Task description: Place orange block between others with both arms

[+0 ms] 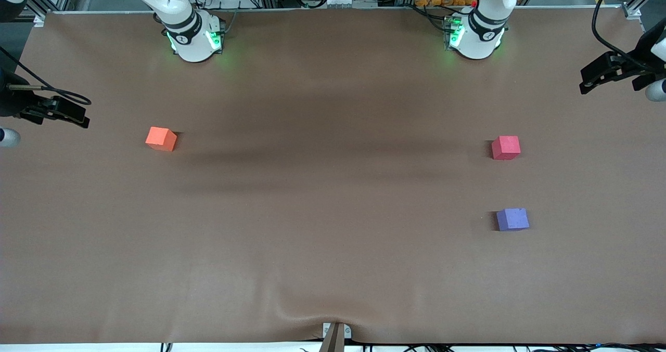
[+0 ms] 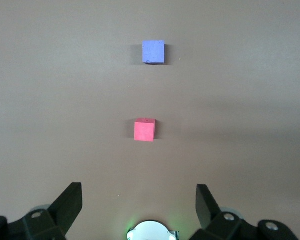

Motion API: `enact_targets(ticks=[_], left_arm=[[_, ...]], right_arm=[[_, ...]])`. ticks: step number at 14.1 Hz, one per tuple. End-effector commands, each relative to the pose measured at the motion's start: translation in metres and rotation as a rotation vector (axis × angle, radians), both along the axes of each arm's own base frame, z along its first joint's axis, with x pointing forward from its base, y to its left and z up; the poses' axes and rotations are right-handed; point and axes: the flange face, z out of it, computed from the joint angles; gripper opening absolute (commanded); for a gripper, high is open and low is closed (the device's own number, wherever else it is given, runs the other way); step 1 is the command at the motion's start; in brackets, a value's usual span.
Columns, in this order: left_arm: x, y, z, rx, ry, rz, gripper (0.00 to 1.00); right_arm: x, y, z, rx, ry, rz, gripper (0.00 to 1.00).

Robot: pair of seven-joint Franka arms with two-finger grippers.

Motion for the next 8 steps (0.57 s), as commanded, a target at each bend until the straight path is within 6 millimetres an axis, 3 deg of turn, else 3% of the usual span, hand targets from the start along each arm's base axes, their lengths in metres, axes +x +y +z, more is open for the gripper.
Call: enact_targets(ticks=[1,8], left_arm=[[0.0012,0.0037,0.0041,0.022,-0.008,-0.021,1.0],[0.0081,0.0079,-0.0048,0.017,0.007,-0.014,1.0]], right_arm=[[-0.003,-0.0015,0.0012,-0.005,0.002,-0.007,1.0],[-0.0033,-0.0006,-0.0003,-0.005,0.007,-0.005,1.0]])
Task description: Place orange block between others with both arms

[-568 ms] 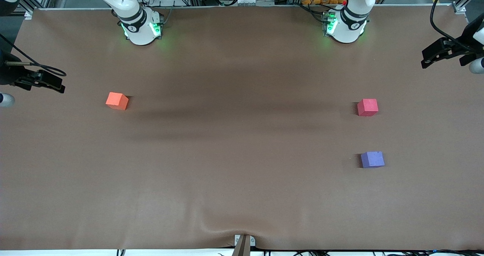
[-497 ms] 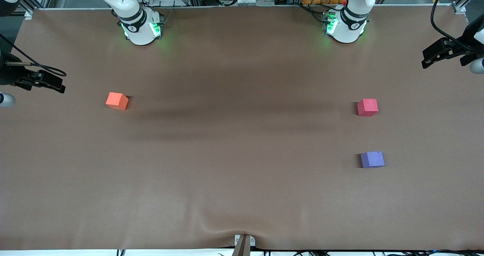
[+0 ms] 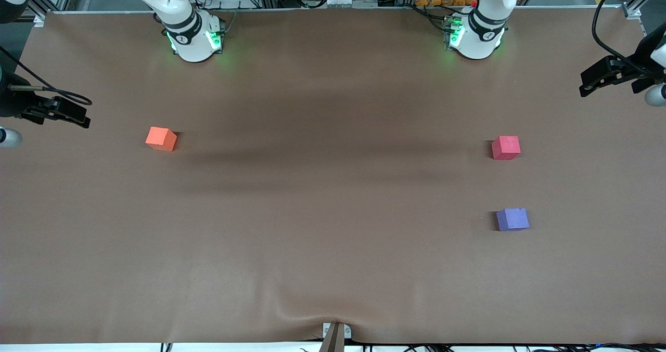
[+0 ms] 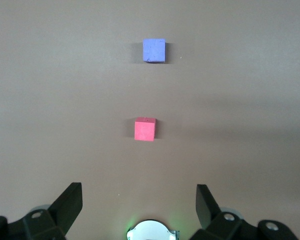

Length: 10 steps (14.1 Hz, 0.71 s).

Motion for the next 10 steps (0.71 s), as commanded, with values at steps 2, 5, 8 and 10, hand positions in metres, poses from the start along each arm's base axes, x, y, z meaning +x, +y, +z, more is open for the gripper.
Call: enact_targets(ticks=[2,5,8,10], left_arm=[[0.006,0.007,-0.002,0.019,0.002,-0.019,1.0],[0.006,0.008,-0.003,0.018,0.006,-0.025,1.0],[0.007,0.008,-0.005,0.018,0.01,-0.024,1.0],[0.009,0.008,-0.008,0.014,0.013,-0.024,1.0]], right_arm=[[-0.003,-0.001,-0.001,-0.005,0.008,-0.007,1.0],[-0.007,0.0,-0.021,-0.005,0.067,-0.006,1.0],[-0.008,-0.001,-0.04,-0.004,0.106,-0.007,1.0],[-0.011,-0.002,-0.057,-0.004,0.145,-0.013,1.0]])
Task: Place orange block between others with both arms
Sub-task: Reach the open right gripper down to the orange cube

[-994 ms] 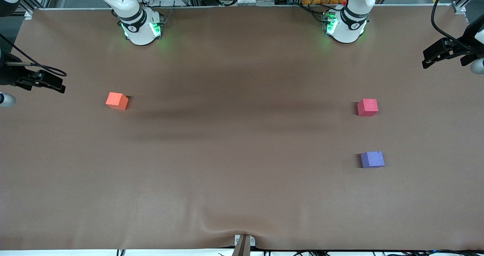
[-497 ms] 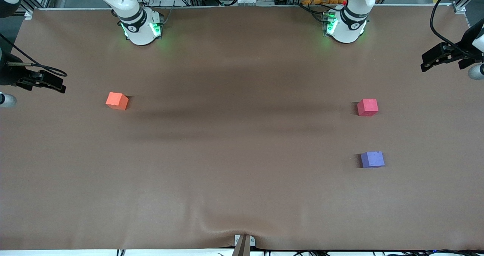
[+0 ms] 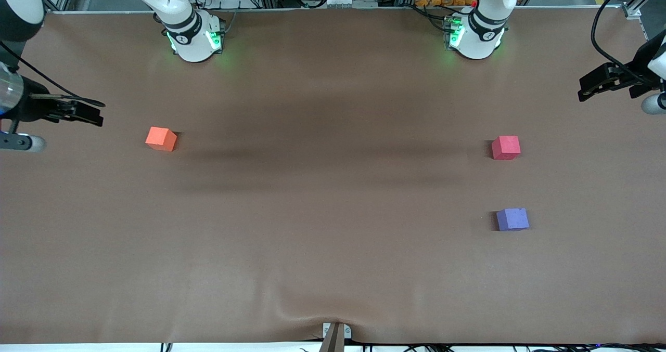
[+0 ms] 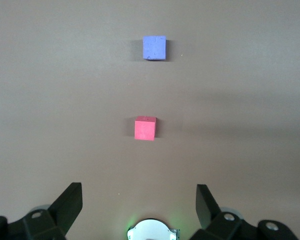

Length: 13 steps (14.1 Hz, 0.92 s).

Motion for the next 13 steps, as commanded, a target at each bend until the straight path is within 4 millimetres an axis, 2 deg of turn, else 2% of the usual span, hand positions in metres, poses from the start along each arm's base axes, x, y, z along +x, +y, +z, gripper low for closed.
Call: enact_targets(ticks=[1,6,11,13], left_arm=[[0.004,0.004,0.0,0.013,-0.001,-0.024,1.0],[0.011,0.004,-0.009,0.004,0.008,-0.025,1.0],[0.012,0.004,-0.01,0.014,0.006,-0.025,1.0],[0.016,0.004,-0.016,0.013,0.01,-0.027,1.0]], right_arm=[[-0.006,-0.003,-0.02,-0.006,0.047,-0.014,1.0],[-0.008,-0.011,-0.051,-0.005,0.107,-0.027,1.0],[-0.014,-0.012,-0.107,-0.004,0.152,-0.029,1.0],[-0.017,-0.022,-0.137,0.003,0.173,-0.049,1.0]])
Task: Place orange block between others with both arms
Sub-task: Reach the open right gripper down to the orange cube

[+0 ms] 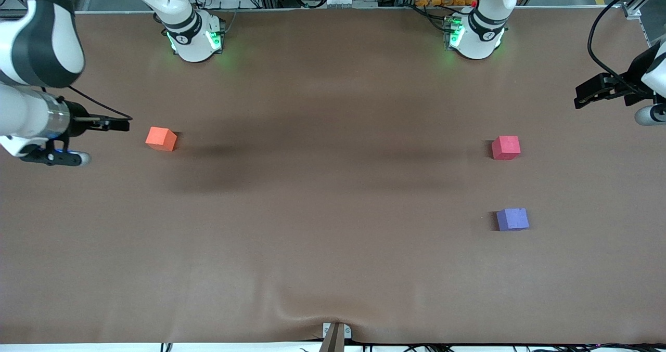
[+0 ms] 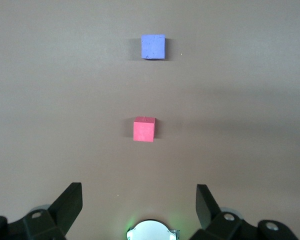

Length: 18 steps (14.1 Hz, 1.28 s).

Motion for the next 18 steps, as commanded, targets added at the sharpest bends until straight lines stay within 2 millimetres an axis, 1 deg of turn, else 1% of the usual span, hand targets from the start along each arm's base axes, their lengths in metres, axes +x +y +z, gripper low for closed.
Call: enact_targets(ticks=[1,3,4,7,9,11,13,16,18], left_arm=[[0.008,0.002,-0.001,0.019,-0.019,-0.026,1.0],[0.011,-0.002,0.0,0.019,-0.04,-0.033,1.0],[0.015,-0.004,-0.005,0.015,-0.041,-0.037,1.0],[0.029,-0.01,-0.028,0.004,-0.018,-0.052,1.0],[0.033,-0.012,-0.035,0.001,-0.013,-0.053,1.0],[0.035,-0.011,-0.039,0.001,-0.007,-0.051,1.0],[0.037,-0.012,-0.04,-0.003,-0.011,-0.05,1.0],[0.039,-0.022,-0.044,-0.002,-0.011,-0.056,1.0],[0.039,-0.022,-0.046,-0.002,-0.008,-0.056,1.0]], right_arm=[[-0.009,-0.017,-0.036,0.003,0.011,-0.041,1.0],[-0.016,-0.019,-0.064,0.004,0.017,-0.043,1.0],[-0.019,-0.018,-0.08,0.005,0.03,-0.041,1.0],[-0.019,-0.019,-0.111,0.007,0.06,-0.044,1.0],[-0.027,-0.022,-0.137,0.008,0.055,-0.049,1.0],[-0.033,-0.026,-0.154,0.008,0.038,-0.057,1.0],[-0.034,-0.026,-0.172,0.008,0.047,-0.058,1.0],[-0.033,-0.036,-0.193,0.011,0.052,-0.072,1.0],[-0.036,-0.043,-0.201,0.019,0.067,-0.071,1.0]])
